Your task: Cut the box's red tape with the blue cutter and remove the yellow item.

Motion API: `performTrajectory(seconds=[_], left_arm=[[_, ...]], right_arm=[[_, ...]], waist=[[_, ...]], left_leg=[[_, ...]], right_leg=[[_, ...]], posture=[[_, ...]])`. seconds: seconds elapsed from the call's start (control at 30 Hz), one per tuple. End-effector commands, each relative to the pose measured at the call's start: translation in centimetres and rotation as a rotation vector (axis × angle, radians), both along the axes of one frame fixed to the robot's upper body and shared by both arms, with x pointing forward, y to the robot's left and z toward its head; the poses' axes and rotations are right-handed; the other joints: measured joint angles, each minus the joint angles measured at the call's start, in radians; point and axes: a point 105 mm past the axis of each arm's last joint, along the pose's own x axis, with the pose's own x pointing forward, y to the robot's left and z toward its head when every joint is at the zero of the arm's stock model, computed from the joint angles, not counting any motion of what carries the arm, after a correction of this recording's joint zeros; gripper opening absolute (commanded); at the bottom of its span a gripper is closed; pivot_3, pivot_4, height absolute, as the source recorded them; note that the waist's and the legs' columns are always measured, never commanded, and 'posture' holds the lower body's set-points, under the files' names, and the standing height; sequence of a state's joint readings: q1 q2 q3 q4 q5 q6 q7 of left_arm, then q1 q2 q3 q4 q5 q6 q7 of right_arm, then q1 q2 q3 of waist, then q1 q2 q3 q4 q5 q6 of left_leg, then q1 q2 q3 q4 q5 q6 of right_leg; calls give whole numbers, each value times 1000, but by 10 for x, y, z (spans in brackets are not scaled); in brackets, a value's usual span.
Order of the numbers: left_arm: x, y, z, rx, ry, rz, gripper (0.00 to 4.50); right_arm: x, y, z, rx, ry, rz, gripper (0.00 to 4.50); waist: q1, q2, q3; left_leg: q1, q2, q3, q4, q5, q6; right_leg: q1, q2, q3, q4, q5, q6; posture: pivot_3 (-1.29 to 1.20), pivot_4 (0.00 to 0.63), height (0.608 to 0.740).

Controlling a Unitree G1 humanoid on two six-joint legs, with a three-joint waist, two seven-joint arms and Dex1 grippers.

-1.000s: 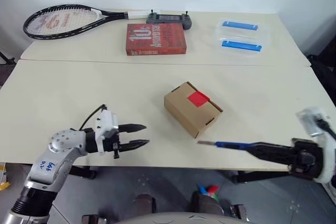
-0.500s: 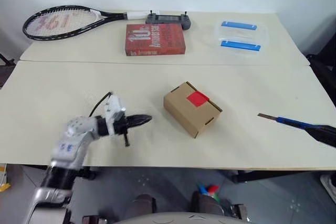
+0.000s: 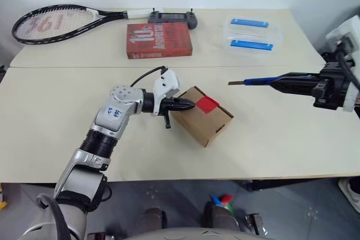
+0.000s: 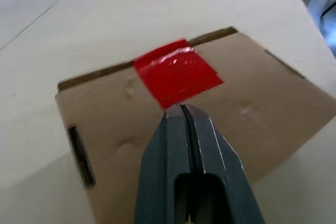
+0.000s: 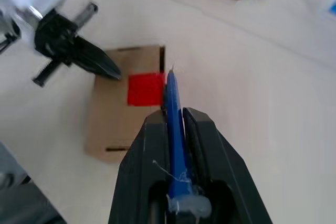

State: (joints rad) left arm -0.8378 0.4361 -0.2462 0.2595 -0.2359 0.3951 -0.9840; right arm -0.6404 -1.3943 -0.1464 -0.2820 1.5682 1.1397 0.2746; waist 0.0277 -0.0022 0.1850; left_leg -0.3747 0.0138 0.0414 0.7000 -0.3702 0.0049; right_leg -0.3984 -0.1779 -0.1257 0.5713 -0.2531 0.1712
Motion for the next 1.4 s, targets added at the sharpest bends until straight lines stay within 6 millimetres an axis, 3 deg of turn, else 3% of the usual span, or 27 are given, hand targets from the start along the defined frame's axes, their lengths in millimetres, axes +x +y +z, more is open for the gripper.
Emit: performTrajectory(seconds=[0.03,0.2,0.47,1.03,1.23,1.4], left_arm=[[-1,-7,3,8,1,-6,0],[-3,-15,0,18,5,-17,0],[-9,-16,-9,25,23,-20,0],[-11,-11,-15,24,20,4,0],[-12,-10,-16,26,22,5,0],[-13,-10,-17,29,23,7,0]], right_arm=[[24,21,14,-24,-25,36,137],[45,38,15,-100,48,51,137],[57,47,14,-138,92,98,137],[61,51,11,-160,73,146,137],[64,56,36,-100,11,159,137],[61,60,16,-124,52,181,137]], waist=[[-3,3,0],[0,3,0],[-1,3,0],[-5,3,0],[-6,4,-1],[-5,3,-1]], left_leg=[[-2,-2,2,1,0,1],[-3,-2,1,1,0,1],[-5,-2,1,0,-1,1],[-5,-2,2,1,-1,1],[-5,-2,3,2,-1,1],[-5,-2,3,2,-1,1]], right_leg=[[-2,-2,1,0,1,2],[-3,-2,-1,1,1,2],[-6,-2,-3,1,1,2],[-7,-2,-3,4,1,2],[-8,-2,-2,4,1,2],[-8,-2,-3,5,1,2]], posture=[[0,150,740],[0,150,740],[0,150,740],[0,150,740],[0,150,740],[0,150,740]])
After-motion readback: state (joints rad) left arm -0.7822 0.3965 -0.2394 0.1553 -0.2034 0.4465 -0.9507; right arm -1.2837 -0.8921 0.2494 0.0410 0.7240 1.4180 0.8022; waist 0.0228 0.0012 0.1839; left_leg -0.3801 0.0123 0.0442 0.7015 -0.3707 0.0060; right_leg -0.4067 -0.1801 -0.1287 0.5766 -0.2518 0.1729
